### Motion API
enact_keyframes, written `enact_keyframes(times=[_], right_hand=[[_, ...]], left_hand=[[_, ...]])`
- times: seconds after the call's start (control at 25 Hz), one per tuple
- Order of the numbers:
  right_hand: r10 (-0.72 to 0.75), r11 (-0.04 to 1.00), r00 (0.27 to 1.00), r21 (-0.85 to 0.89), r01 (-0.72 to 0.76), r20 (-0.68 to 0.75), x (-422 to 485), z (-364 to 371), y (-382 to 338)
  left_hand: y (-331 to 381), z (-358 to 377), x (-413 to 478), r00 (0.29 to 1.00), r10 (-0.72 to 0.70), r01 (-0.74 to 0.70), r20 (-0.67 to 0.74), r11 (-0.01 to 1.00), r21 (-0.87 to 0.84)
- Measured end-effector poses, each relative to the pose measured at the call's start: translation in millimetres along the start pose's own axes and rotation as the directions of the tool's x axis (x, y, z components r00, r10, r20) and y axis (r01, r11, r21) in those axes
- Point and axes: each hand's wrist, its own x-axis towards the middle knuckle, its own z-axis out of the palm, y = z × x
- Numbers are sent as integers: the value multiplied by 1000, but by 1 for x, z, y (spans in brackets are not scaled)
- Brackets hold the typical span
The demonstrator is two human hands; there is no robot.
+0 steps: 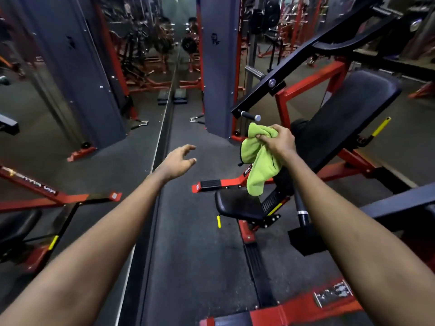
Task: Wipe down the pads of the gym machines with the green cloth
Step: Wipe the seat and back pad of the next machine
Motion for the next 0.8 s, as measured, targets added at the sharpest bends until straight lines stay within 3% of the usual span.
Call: enact_keyframes(times=[0.44, 0.68, 0.8], right_hand=[[232, 972, 970, -27, -234, -76, 100, 110, 51], [419, 904, 899, -33, -426, -126, 135, 208, 96], [465, 879, 875, -49, -475, -137, 149, 236, 106]], left_hand=[[-76, 43, 192, 971, 129, -120, 202, 991, -56], [-153, 97, 295, 889, 164, -138, 427, 986, -91], [-166, 113, 338, 870, 182, -140, 459, 982, -125]])
